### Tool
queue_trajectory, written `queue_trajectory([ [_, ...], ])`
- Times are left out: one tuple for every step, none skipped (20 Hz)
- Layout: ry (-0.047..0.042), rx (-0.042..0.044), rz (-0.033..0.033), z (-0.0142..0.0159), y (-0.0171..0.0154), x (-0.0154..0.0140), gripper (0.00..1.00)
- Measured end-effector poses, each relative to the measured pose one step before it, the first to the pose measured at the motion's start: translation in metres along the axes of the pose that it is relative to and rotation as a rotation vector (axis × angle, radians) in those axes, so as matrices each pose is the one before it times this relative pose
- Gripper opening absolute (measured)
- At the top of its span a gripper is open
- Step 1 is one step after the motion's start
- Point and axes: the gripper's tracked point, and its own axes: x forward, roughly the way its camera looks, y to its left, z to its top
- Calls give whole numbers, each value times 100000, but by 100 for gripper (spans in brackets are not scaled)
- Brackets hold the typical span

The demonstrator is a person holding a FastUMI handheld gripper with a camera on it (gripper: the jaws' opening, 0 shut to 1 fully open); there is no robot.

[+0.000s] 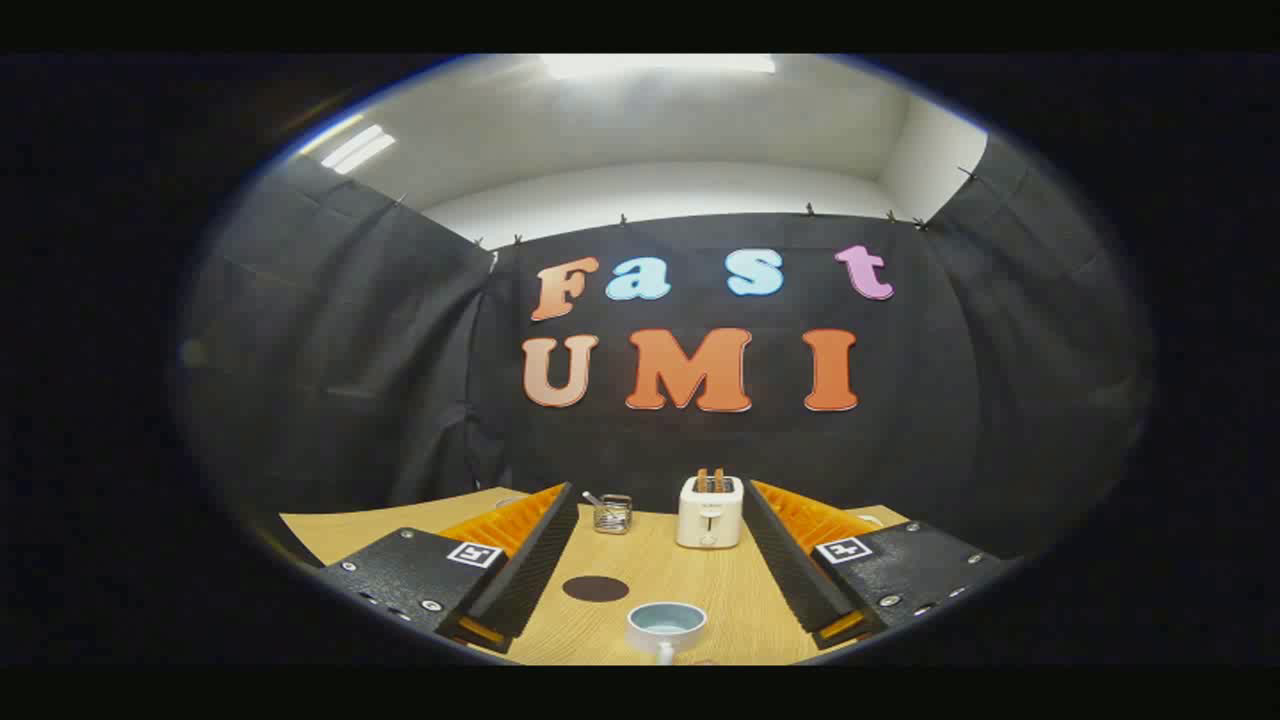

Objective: Take the bottle from table, then pour the juice into the cup, finally place the bottle on the coaster

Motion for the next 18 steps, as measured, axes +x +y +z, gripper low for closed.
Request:
queue_trajectory([
  [69, -467, -83, 10, -148, 5, 98],
  [-113, -116, -114, 68, -72, -62, 98],
  [-99, 193, 138, 3, -79, -49, 98],
  [46, 429, 470, -104, 138, 49, 98],
  [335, 616, 314, -169, 83, 70, 98],
  [303, 738, 472, -278, 79, 69, 98],
  [313, 828, 175, -36, 109, 41, 98],
  [401, 575, 520, -193, 38, 103, 98],
  [358, 331, 511, -115, 227, 117, 98],
  [231, -160, 776, -88, 329, 136, 98],
  [164, -588, 524, -7, 300, 150, 98],
  [31, -762, 285, -29, 136, -27, 98],
  [-327, -853, 430, 45, 226, -53, 98],
  [-379, -588, 89, -74, 204, 21, 98],
  [-338, -83, 484, -48, 302, 25, 98],
  [186, 268, 458, -218, 274, 136, 98],
  [399, 564, 602, -243, 325, 166, 98],
  [549, 952, 525, -146, 346, 251, 98],
])
